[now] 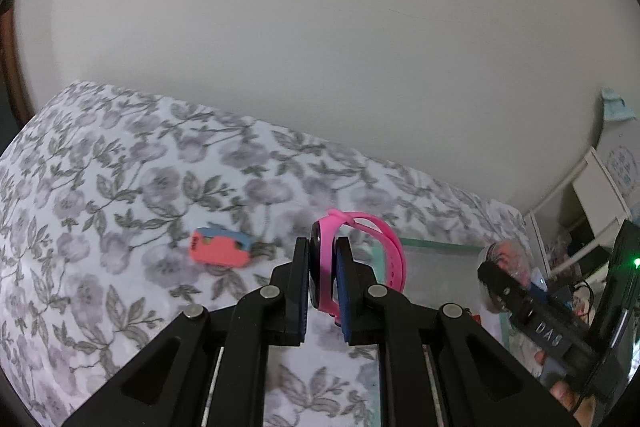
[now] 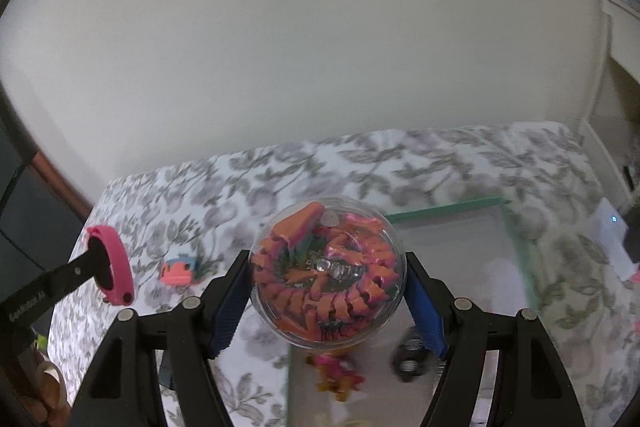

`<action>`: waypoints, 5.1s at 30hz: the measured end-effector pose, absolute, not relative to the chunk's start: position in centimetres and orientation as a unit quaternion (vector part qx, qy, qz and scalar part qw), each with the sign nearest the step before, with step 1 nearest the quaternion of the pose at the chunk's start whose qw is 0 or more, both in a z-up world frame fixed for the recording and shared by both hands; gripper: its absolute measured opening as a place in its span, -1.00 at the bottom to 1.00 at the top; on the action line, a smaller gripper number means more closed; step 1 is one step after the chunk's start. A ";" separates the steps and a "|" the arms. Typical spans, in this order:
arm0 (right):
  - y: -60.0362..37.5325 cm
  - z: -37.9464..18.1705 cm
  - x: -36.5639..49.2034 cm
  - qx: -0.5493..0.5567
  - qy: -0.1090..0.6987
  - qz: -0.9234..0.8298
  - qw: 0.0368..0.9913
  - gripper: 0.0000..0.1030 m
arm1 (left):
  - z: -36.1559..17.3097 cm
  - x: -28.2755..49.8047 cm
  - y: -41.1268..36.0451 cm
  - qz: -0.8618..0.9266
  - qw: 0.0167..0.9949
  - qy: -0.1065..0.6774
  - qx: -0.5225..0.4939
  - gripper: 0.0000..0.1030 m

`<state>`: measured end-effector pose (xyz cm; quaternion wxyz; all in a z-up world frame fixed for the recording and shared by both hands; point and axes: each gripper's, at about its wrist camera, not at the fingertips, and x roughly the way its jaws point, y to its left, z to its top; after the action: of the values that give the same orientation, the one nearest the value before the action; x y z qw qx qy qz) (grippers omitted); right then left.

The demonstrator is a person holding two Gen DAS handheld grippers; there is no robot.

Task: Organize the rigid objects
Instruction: 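Carry the pink watch band and clear container over the tray, then open both tools to release the watch band and container into the tray, then move left tool to the coral eraser case while right tool grasps the black charger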

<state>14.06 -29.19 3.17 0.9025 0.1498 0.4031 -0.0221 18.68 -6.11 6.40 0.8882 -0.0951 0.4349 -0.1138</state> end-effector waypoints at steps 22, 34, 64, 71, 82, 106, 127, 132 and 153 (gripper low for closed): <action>-37.6 2.0 11.4 0.130 0.434 -0.118 0.884 0.45 | 3.0 15.6 -20.4 -0.224 0.856 0.466 0.015 -0.75; -38.1 -3.3 12.4 0.124 0.497 -0.124 0.850 0.45 | -1.2 15.2 -22.9 -0.218 0.836 0.500 0.063 -0.75; -38.0 -6.2 12.8 0.110 0.537 -0.147 0.823 0.47 | -3.8 15.7 -22.6 -0.213 0.813 0.538 0.059 -0.22; -38.3 -5.6 12.7 0.115 0.528 -0.151 0.828 0.53 | -3.1 15.9 -21.9 -0.213 0.817 0.535 0.043 0.00; -38.3 -2.3 12.5 0.116 0.496 -0.154 0.847 0.54 | -1.5 16.8 -19.5 -0.195 0.829 0.524 0.000 0.04; -36.0 -0.5 12.7 0.092 0.464 -0.136 0.870 1.00 | -1.3 19.0 -12.3 -0.063 0.862 0.501 -0.040 0.90; -29.0 2.2 13.6 0.094 0.428 -0.049 0.898 1.00 | 2.5 20.2 -4.0 -0.030 0.868 0.494 -0.036 0.93; -25.4 3.0 13.9 0.094 0.416 -0.006 0.905 1.00 | 2.7 20.3 0.2 0.001 0.866 0.498 -0.047 0.92; -10.6 -3.5 15.2 0.009 0.499 0.123 0.858 0.99 | -3.2 19.8 10.4 0.069 0.820 0.561 -0.089 0.92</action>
<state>15.22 -10.57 -3.47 0.8577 0.0085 0.4990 0.1235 19.81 10.37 -3.21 0.8201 -0.0891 0.5610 0.0691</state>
